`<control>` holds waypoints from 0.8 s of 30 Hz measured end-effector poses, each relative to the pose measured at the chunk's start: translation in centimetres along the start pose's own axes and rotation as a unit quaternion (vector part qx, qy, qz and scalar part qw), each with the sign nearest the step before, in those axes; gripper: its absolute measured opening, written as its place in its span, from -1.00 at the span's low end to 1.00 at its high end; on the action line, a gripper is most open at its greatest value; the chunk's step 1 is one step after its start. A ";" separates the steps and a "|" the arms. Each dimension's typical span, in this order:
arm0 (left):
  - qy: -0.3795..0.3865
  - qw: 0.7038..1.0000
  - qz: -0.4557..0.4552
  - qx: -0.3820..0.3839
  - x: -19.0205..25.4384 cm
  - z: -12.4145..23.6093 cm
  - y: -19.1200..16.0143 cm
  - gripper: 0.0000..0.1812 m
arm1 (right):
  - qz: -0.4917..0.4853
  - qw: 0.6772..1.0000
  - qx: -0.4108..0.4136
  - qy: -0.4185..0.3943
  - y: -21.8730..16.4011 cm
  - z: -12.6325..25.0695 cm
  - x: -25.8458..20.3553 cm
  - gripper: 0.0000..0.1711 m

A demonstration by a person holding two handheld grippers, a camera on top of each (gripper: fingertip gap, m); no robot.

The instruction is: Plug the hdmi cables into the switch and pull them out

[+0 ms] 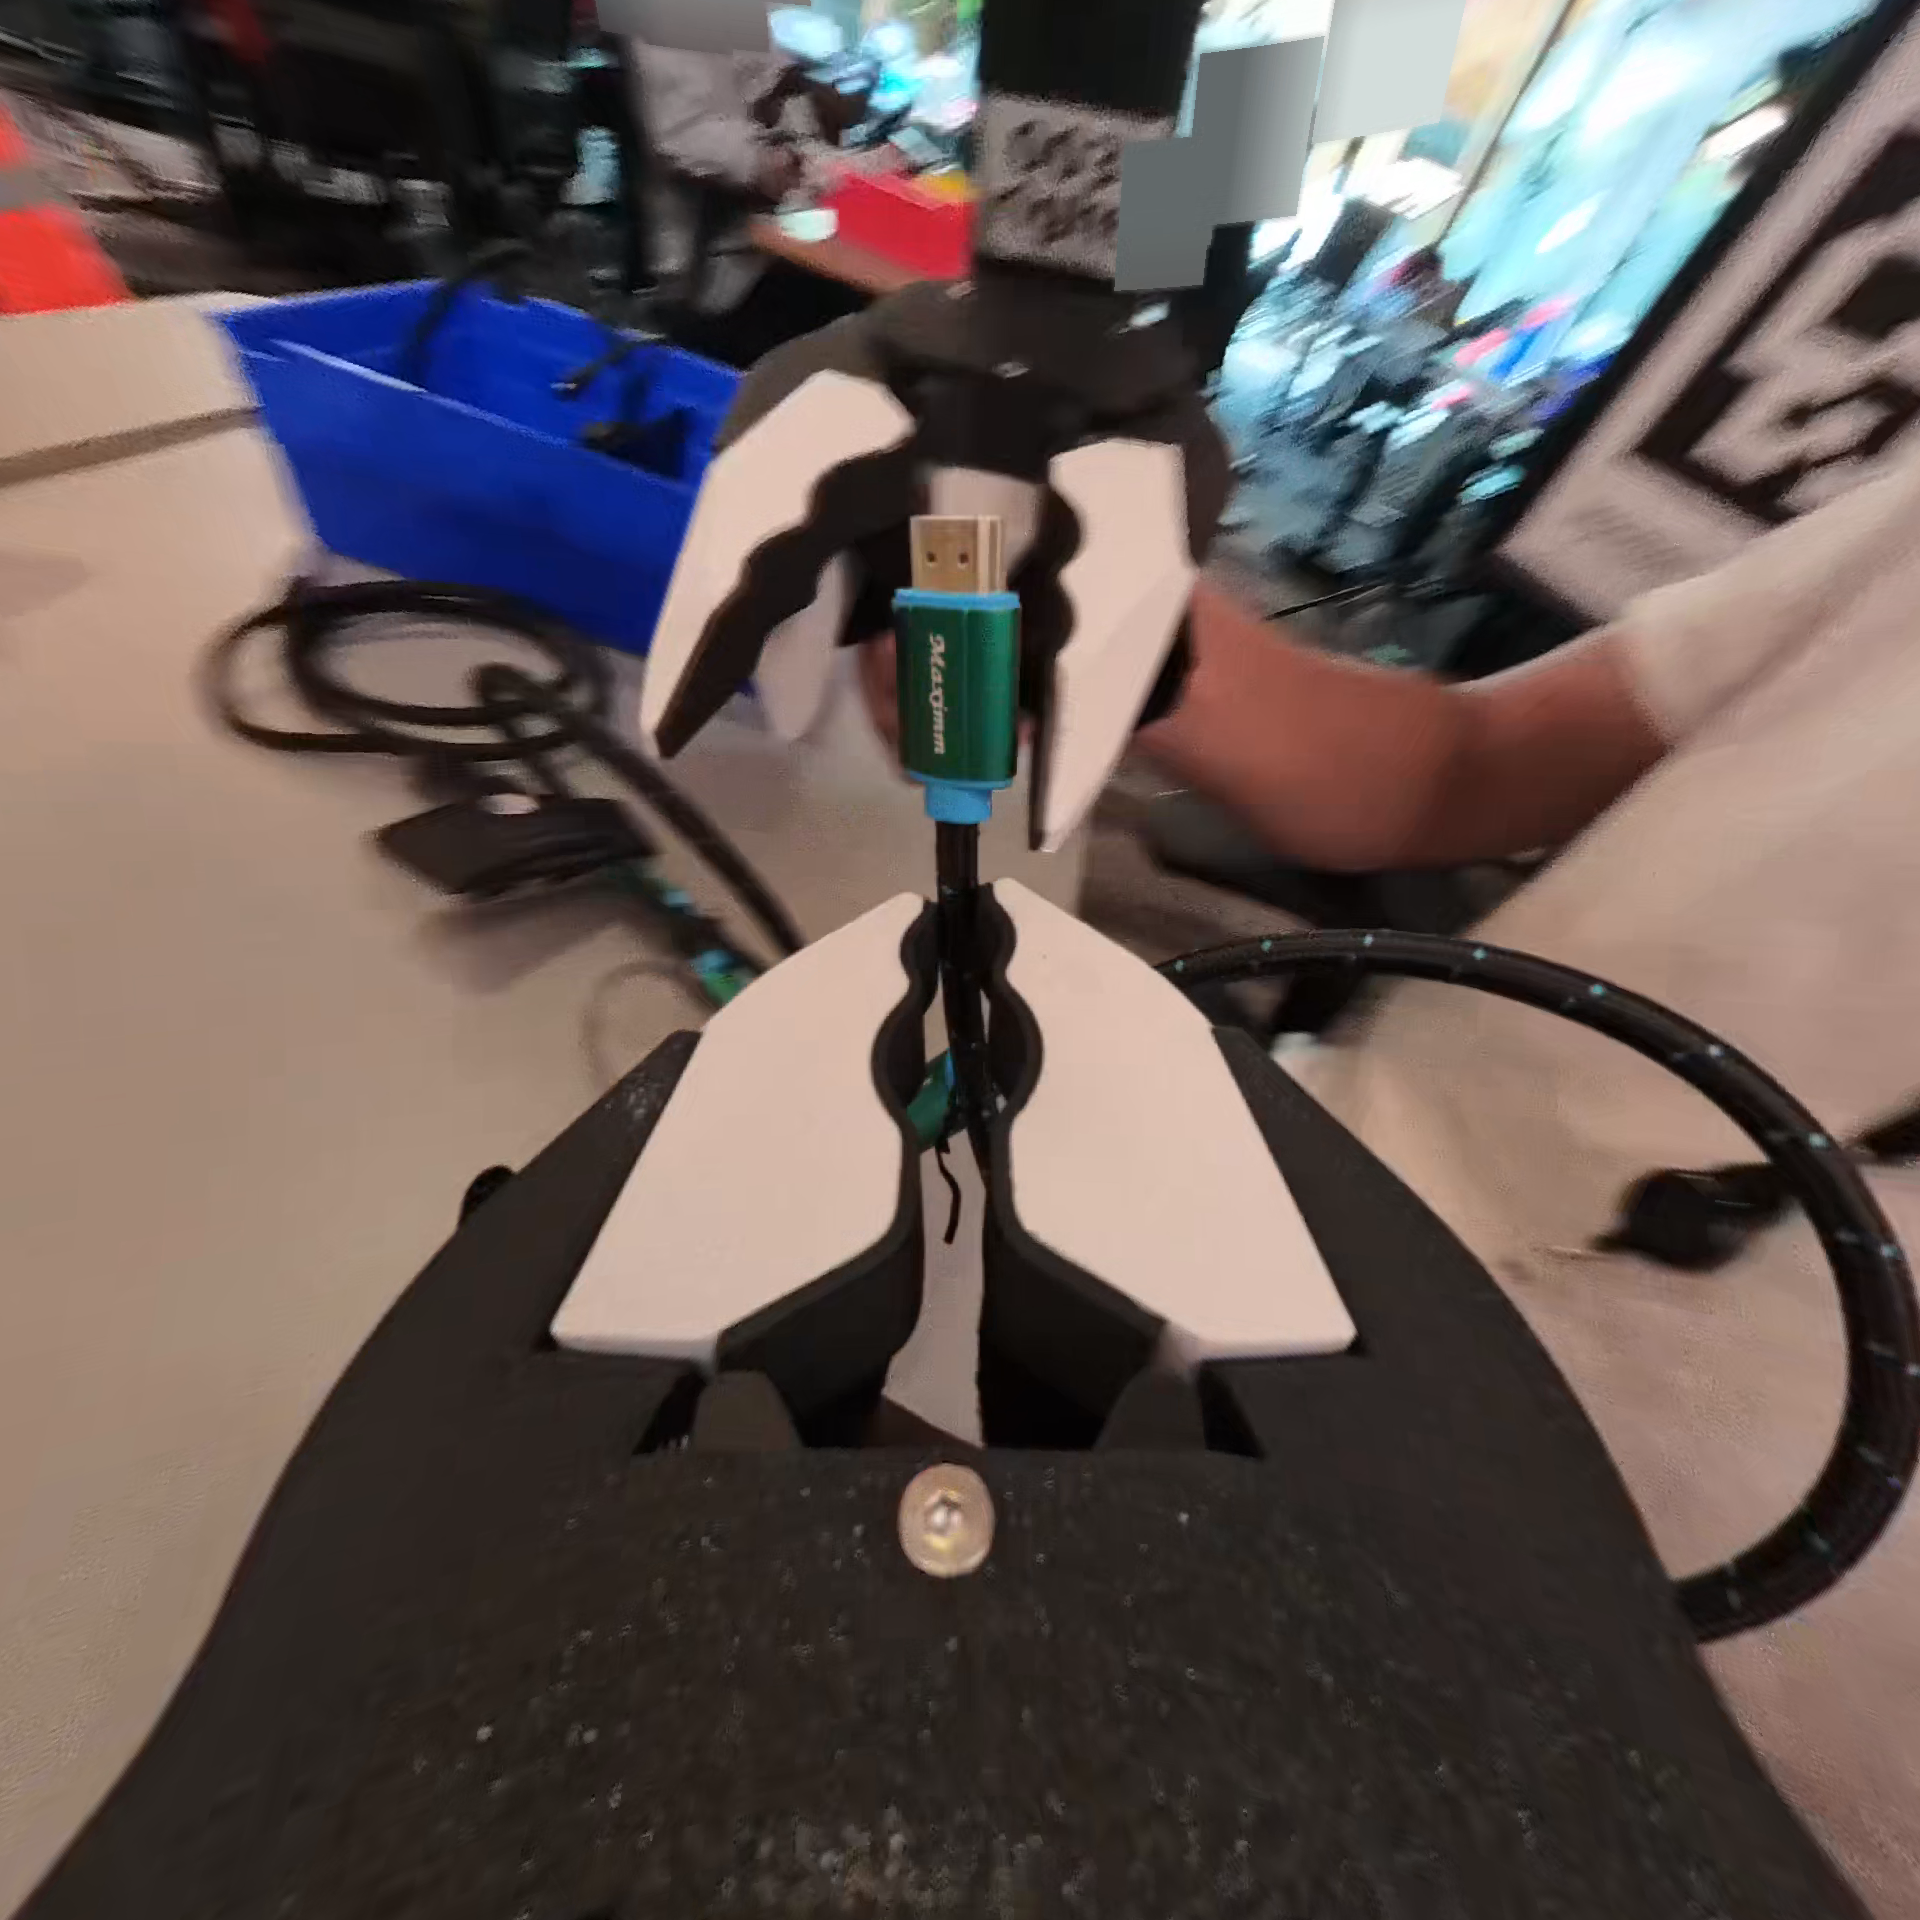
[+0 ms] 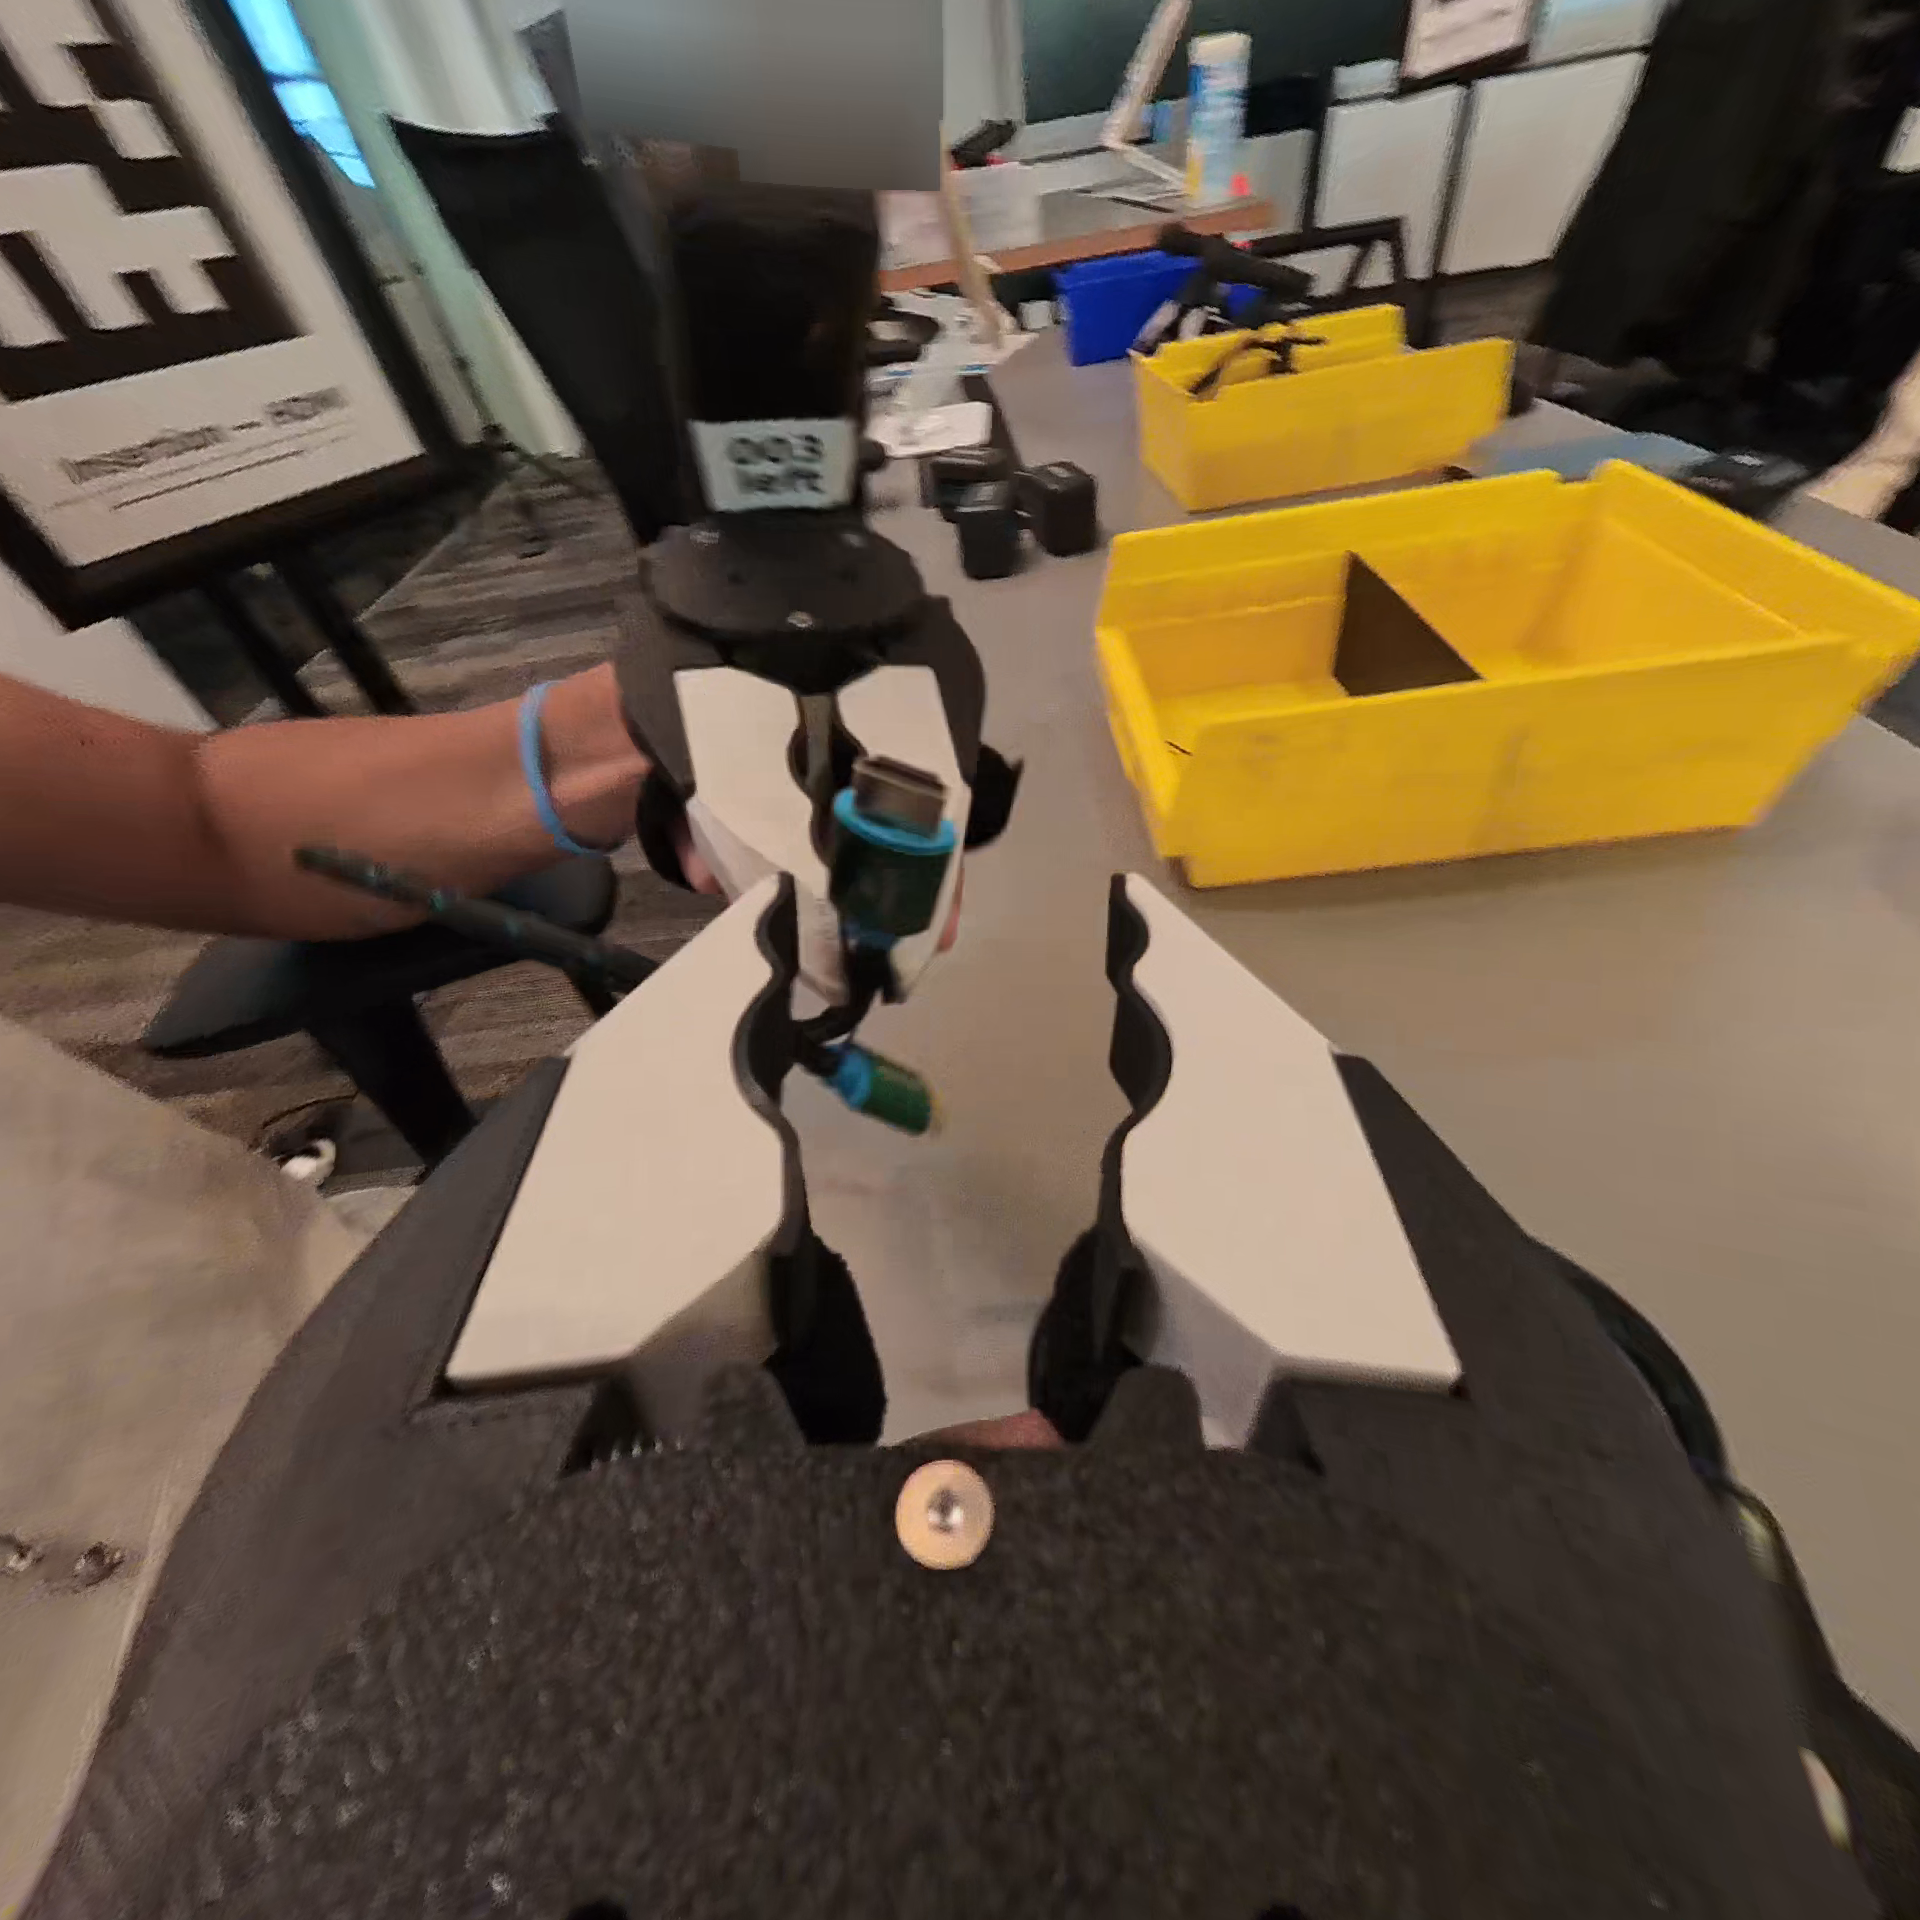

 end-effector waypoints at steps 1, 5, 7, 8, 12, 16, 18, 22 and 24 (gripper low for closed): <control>-0.034 0.999 0.016 0.009 0.7 0.1 -0.1 -0.93 | 0.001 0.999 0.016 0.030 0.2 -0.2 -0.6 -0.38; -0.110 0.992 0.057 0.036 1.6 -0.1 -0.7 -0.93 | -0.016 0.989 0.057 0.136 0.8 0.0 -2.6 -0.74; -0.126 0.987 0.077 0.056 1.4 -0.2 -0.8 -0.92 | -0.017 0.987 0.060 0.147 0.8 -0.2 -2.8 -0.81; -0.118 0.987 0.083 0.071 1.0 -0.1 -0.6 -0.91 | -0.024 0.986 0.064 0.150 0.8 -0.1 -2.7 -0.83; 0.011 0.982 0.092 0.165 -2.7 2.9 0.2 -0.88 | -0.057 0.987 0.092 0.114 1.6 0.9 -0.7 -0.85; 0.215 0.948 0.053 0.230 -6.1 8.4 -1.7 -0.81 | -0.114 0.980 0.146 0.071 3.1 2.8 1.6 -0.86; 0.277 0.934 0.015 0.224 -6.0 9.2 -2.7 -0.80 | -0.195 0.951 0.220 0.094 4.5 4.2 2.3 -0.88; 0.339 0.916 -0.107 0.184 -3.9 5.6 -2.2 -0.65 | -0.340 0.867 0.331 0.155 6.1 5.3 2.9 -0.88; 0.374 0.893 -0.191 0.164 -2.6 3.1 -1.6 -0.55 | -0.405 0.829 0.351 0.157 5.5 4.1 3.0 -0.88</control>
Point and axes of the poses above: each gripper's, where its closed fingertips meet, z back along the fingers, y out of its top, x = y × z across the jaws, the point moved 4 cm from there along z, back along the fingers, and after that the axes turned 4 degrees about z, right-handed, at the moved point
